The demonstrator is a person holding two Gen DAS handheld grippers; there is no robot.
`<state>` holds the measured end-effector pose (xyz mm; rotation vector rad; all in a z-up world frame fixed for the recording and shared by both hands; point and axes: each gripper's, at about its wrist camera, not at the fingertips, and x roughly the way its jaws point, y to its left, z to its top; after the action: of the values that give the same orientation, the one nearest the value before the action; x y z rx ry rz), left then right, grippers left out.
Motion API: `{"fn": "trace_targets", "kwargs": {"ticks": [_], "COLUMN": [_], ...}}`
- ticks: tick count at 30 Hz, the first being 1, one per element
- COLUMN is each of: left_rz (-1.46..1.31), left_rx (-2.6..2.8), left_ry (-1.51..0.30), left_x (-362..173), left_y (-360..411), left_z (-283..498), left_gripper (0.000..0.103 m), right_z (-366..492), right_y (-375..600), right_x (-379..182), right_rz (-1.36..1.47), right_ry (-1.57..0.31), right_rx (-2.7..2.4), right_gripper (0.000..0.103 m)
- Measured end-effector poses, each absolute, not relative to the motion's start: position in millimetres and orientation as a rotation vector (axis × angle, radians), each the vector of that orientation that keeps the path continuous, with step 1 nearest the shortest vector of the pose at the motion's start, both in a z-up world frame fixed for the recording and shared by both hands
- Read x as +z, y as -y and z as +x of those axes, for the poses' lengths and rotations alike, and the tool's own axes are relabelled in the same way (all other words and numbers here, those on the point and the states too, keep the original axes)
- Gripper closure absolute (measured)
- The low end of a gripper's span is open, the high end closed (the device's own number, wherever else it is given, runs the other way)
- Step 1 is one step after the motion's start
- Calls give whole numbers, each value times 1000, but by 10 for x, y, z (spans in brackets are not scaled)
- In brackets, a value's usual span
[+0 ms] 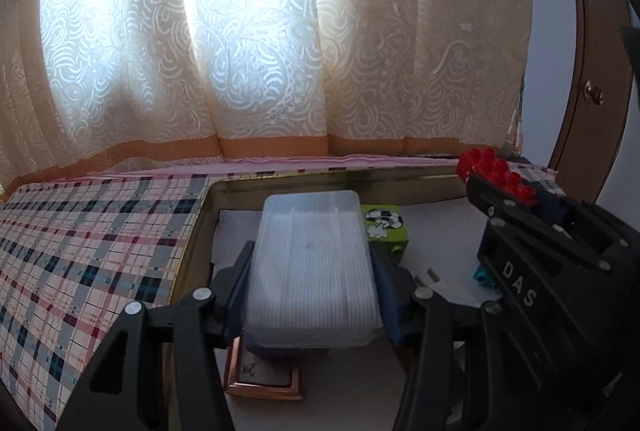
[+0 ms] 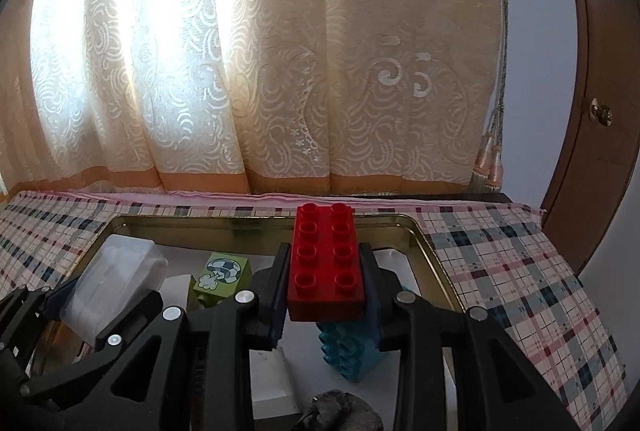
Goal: Organize rigid objects
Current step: 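Lower the red brick and clear box into the tray and open both tools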
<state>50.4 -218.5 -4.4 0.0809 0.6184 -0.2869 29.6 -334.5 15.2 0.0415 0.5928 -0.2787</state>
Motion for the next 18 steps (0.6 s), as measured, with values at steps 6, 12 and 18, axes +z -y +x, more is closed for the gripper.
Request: {"fn": "trace_targets", "kwargs": {"ticks": [6,12,18], "left_rz": [113,128,104], "left_rx": [-288,-332,-355], "left_ry": [-613,-667,-674], "left_x": [-34,-71,-44], "left_y": [2215,2274,2234], "left_z": [500,545,550], "left_gripper": [49,48,49], "right_z": [324,249,-3], "right_y": [3257,3241,3206], "right_x": [129,113,249], "right_rz": [80,119,123], "right_ry": [-631,-614,-506], "right_rx": [-151,-115,-172], "right_gripper": [68,66,44]}}
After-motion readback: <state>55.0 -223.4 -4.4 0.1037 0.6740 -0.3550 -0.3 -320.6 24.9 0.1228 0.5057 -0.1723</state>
